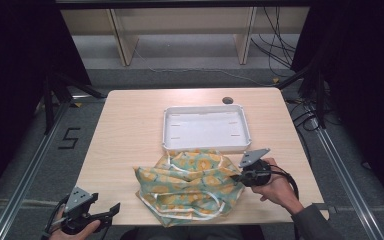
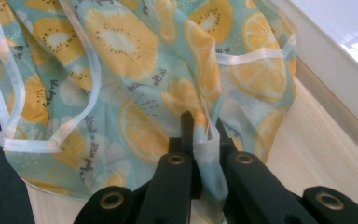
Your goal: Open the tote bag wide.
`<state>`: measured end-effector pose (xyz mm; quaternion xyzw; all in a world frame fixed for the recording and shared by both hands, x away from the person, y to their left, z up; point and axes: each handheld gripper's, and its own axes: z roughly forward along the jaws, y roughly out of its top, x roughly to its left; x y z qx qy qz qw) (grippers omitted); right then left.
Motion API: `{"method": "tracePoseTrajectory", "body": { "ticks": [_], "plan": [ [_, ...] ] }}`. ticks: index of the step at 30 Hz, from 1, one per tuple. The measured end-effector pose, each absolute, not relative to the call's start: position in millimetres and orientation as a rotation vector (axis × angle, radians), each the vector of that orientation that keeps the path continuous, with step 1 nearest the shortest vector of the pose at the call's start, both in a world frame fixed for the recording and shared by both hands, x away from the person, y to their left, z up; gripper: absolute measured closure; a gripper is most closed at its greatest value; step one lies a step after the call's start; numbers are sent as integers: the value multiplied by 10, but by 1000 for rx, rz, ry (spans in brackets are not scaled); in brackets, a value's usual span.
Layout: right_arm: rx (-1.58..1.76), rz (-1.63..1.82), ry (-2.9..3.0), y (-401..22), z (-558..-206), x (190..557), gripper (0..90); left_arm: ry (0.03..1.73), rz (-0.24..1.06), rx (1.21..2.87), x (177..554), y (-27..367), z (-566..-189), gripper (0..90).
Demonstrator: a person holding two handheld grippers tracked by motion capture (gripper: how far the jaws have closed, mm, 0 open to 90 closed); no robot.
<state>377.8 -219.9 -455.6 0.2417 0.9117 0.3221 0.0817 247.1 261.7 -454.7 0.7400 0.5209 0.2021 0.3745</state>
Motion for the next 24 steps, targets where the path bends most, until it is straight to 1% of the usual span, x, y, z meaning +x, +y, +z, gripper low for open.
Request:
{"method": "tracePoseTrajectory", "body": {
  "ticks": [1,2,3,6,8,9,11,13,14,16,18,19,20,21,22,23,24],
  "plan": [
    [722,963,2724,-2199,-4556,3778,900,1334,517,1895,2471,2617,-4547,172],
    [793,928,2690,-2315,-4561,3741,900,1312,520,1954,2472,2637,-4534,172],
    [788,945,2707,-2357,-4564,3732,900,1332,509,1898,2476,2594,-4557,173],
    [823,947,2679,-2524,-4573,3686,900,1314,513,1916,2483,2582,-4550,177],
    [853,950,2678,-2564,-4562,3662,900,1289,492,1907,2502,2553,-4546,179],
    [867,969,2645,-2646,-4553,3640,900,1256,492,1918,2522,2511,-4534,181],
    [876,956,2647,-2682,-4538,3626,900,1243,481,1922,2535,2481,-4532,191],
    [913,964,2648,-2739,-4559,3601,877,1174,454,1967,2578,2380,-4518,199],
    [867,980,2650,-2755,-4574,3620,840,1154,445,1974,2592,2335,-4514,205],
    [899,999,2637,-2760,-4549,3613,711,1108,423,1976,2628,2232,-4501,212],
    [898,1028,2602,-2766,-4467,3608,620,1043,418,2001,2675,2120,-4476,217],
    [892,1063,2584,-2763,-4421,3607,576,1043,418,2001,2675,2120,-4476,225],
    [892,1063,2584,-2763,-4421,3607,576,1015,417,2018,2704,2058,-4464,225],
    [891,1127,2549,-2745,-4333,3593,526,992,392,2014,2753,1911,-4453,235],
    [891,1127,2549,-2745,-4333,3593,526,992,392,2014,2753,1911,-4453,242],
    [871,1185,2523,-2712,-4274,3585,488,969,388,2032,2778,1856,-4442,249],
    [860,1205,2503,-2693,-4260,3582,480,943,376,2020,2825,1728,-4430,249]
  ]
}}
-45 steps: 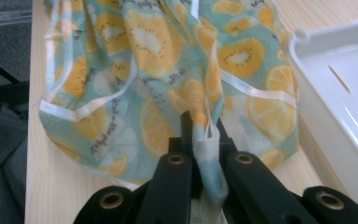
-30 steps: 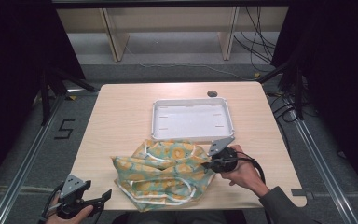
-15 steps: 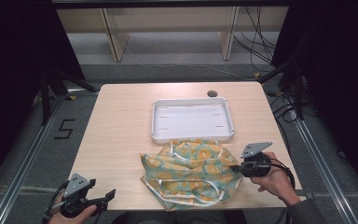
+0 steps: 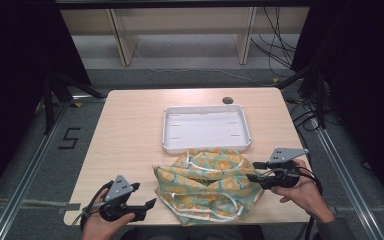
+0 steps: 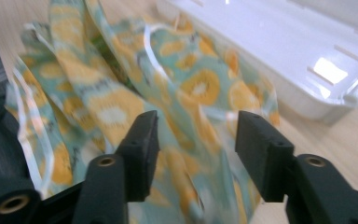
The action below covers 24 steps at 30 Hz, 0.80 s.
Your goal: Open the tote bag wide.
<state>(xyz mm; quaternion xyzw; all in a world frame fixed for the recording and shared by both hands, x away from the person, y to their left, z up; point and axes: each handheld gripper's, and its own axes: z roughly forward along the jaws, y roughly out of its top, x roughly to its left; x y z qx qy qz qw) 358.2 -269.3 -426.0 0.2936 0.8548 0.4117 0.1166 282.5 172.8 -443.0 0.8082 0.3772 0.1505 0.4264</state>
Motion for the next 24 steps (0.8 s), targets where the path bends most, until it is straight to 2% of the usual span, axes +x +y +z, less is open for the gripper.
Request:
{"method": "tracePoseTrajectory", "body": {
  "ticks": [9,24],
  "plan": [
    [805,1221,2513,-2529,-4229,3638,458,787,389,2071,3016,1318,-4288,278],
    [739,1229,2553,-2343,-4193,3706,456,697,336,2195,3293,981,-4379,313]
  ]
}}
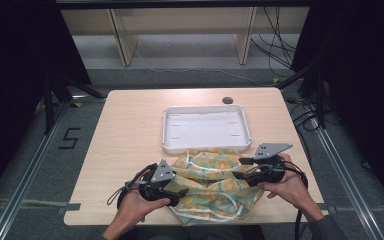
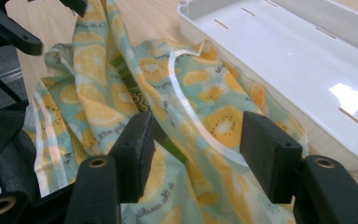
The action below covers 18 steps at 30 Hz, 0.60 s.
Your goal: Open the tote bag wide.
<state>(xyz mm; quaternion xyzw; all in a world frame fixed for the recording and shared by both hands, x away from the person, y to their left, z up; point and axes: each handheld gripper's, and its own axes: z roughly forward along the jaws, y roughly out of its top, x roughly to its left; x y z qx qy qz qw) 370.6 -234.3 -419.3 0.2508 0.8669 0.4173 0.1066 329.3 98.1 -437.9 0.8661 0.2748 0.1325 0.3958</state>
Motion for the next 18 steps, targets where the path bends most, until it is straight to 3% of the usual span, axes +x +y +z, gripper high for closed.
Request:
{"method": "tracePoseTrajectory", "body": {
  "ticks": [8,12,18],
  "plan": [
    [742,1221,2558,-2267,-4182,3745,451,641,352,2251,3414,867,-4449,304],
    [737,1219,2583,-2193,-4187,3754,451,628,350,2294,3459,804,-4536,377],
    [667,1189,2628,-1993,-4204,3809,462,518,377,2376,3489,747,-4615,727]
  ]
}}
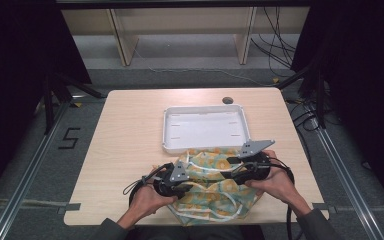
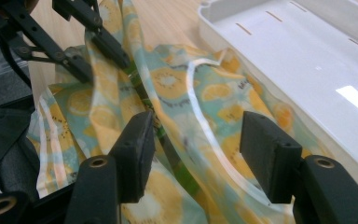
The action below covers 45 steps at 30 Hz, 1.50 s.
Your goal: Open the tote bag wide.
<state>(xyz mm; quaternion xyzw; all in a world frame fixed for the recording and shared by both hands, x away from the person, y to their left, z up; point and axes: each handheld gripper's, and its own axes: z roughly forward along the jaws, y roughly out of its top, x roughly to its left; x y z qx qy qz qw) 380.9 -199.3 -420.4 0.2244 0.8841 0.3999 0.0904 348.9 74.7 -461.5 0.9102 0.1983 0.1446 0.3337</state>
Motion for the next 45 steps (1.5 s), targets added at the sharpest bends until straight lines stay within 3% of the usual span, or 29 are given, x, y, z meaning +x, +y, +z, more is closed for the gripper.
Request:
{"method": "tracePoseTrajectory", "body": {
  "ticks": [5,12,16,17,18,19,35,45],
  "plan": [
    [613,1152,2685,-1775,-4239,3865,489,480,394,2378,3467,753,-4614,865],
    [544,1121,2772,-1455,-4285,3938,593,436,405,2391,3438,782,-4587,881],
    [500,1102,2807,-1348,-4323,3960,699,434,410,2384,3411,785,-4586,882],
    [468,1064,2854,-1294,-4353,3969,796,429,415,2383,3406,787,-4583,882],
    [468,1064,2854,-1294,-4353,3969,796,423,419,2387,3397,792,-4577,882],
    [444,1019,2866,-1253,-4386,3994,885,417,410,2389,3380,794,-4572,884],
    [647,861,2632,-1386,-4322,4527,900,318,300,2494,2950,938,-4718,889],
    [628,759,2658,-1285,-4552,4718,900,360,278,2541,2996,965,-4865,888]
  ]
}}
